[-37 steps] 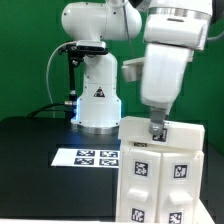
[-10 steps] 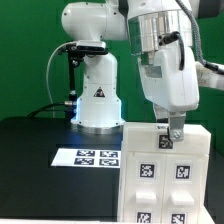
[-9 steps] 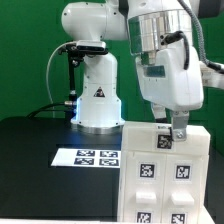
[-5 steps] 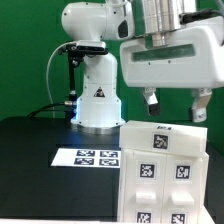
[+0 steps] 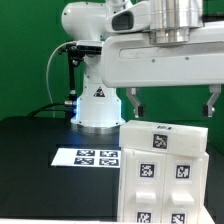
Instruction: Assemble cabinet
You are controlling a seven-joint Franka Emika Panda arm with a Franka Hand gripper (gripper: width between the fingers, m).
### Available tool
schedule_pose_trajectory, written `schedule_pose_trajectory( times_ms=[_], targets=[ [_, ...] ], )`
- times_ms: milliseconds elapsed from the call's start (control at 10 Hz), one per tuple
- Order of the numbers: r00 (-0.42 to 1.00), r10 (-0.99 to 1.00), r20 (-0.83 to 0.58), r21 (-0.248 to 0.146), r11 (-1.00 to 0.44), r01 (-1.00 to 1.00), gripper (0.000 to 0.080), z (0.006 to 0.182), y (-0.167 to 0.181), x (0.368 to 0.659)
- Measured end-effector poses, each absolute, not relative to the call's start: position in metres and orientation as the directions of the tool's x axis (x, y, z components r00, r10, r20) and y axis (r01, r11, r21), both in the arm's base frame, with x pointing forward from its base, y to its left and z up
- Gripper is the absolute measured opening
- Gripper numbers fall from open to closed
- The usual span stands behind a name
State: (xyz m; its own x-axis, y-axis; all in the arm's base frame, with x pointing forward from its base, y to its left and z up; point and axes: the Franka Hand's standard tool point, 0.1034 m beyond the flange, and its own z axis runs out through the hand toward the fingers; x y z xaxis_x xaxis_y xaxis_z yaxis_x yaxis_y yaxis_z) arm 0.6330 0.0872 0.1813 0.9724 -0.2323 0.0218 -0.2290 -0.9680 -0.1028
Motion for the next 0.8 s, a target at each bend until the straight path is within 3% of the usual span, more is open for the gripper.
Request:
schedule_pose_trajectory(
  times_ms=[500,700,800],
  targets=[
    [0.98,0.192,0.054,-0.082,-0.977,0.196,0.0797,0.1791,0.0879,0.6332],
    [0.83,0.554,0.058,-0.044,-0.829,0.557,0.0797,0.179,0.0891,0.6356],
    [0.789,0.611,0.06,-0.034,-0.789,0.613,0.0797,0.178,0.0912,0.6353]
  ],
)
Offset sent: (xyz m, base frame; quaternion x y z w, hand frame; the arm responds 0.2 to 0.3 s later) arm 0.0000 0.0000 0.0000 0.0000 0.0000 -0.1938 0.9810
